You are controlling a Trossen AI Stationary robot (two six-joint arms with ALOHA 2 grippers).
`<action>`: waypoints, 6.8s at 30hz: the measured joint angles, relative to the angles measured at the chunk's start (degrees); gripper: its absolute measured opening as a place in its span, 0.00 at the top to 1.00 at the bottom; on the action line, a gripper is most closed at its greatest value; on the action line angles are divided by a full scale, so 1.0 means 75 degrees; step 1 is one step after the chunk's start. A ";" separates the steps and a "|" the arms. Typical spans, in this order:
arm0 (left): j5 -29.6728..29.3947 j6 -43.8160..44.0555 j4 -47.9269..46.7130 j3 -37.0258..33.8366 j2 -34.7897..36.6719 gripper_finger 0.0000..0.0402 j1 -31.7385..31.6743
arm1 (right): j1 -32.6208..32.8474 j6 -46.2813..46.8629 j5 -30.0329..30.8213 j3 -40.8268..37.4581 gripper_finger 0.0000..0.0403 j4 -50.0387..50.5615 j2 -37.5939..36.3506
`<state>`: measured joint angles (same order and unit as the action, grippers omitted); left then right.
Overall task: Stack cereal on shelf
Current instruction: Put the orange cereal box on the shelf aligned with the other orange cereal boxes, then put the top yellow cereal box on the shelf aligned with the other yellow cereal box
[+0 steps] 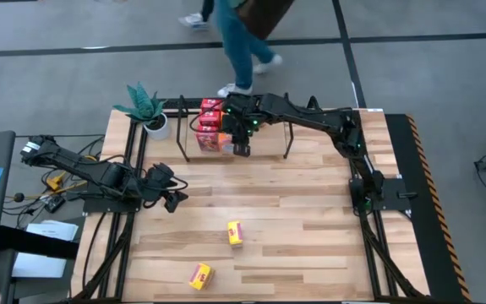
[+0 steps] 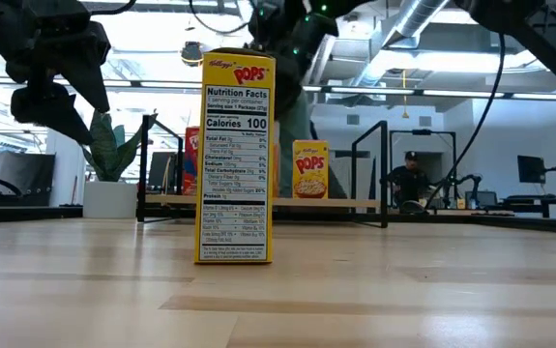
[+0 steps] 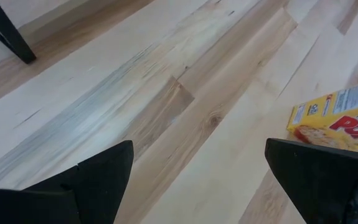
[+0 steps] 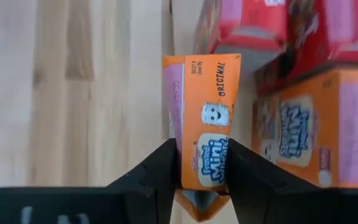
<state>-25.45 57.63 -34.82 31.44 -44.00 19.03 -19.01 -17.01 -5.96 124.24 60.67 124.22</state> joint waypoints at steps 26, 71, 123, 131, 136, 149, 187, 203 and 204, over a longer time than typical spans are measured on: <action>0.0102 -0.0185 -0.0097 0.0000 0.0001 0.12 -0.0498 | -0.0230 -0.0205 0.0014 0.0001 0.40 -0.0089 0.0228; 0.1100 -0.0685 -0.0024 0.0000 0.0002 0.12 -0.0249 | 0.4454 0.0051 0.0421 0.1241 0.34 0.1838 -0.0681; 0.0496 0.0236 -0.0033 -0.0003 -0.0001 0.12 -0.0169 | 0.5115 -0.5815 0.1563 -0.0004 0.34 0.0126 0.0601; 0.0287 0.0236 -0.0033 -0.0003 -0.0001 0.12 -0.0169 | 0.5112 -0.5984 0.1303 -0.0004 0.34 0.0126 0.0601; 0.0286 0.0236 -0.0033 -0.0003 -0.0001 0.12 -0.0169 | 0.4996 -0.5940 0.0929 -0.0004 0.34 0.0087 0.0601; 0.0277 0.0233 -0.0033 -0.0003 -0.0003 0.12 -0.0167 | 0.4899 -0.5982 0.0689 -0.0583 0.34 -0.0171 0.0618; 0.0082 0.0283 -0.0033 -0.0003 -0.0004 0.12 -0.0169 | 0.2597 -0.2055 0.1191 0.1100 0.57 0.3615 0.0417; -0.0127 -0.0218 -0.0038 -0.0003 -0.0001 0.12 -0.0169 | -0.0080 -0.1411 0.1193 0.1404 0.53 0.3795 -0.0055; -0.0128 -0.0254 -0.0048 -0.0003 -0.0001 0.12 -0.0169 | -0.0193 -0.1386 0.1193 0.1403 0.54 0.3812 -0.0055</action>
<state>-26.41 55.72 -35.18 31.42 -44.01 17.76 -20.46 -27.41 2.98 134.76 89.26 123.81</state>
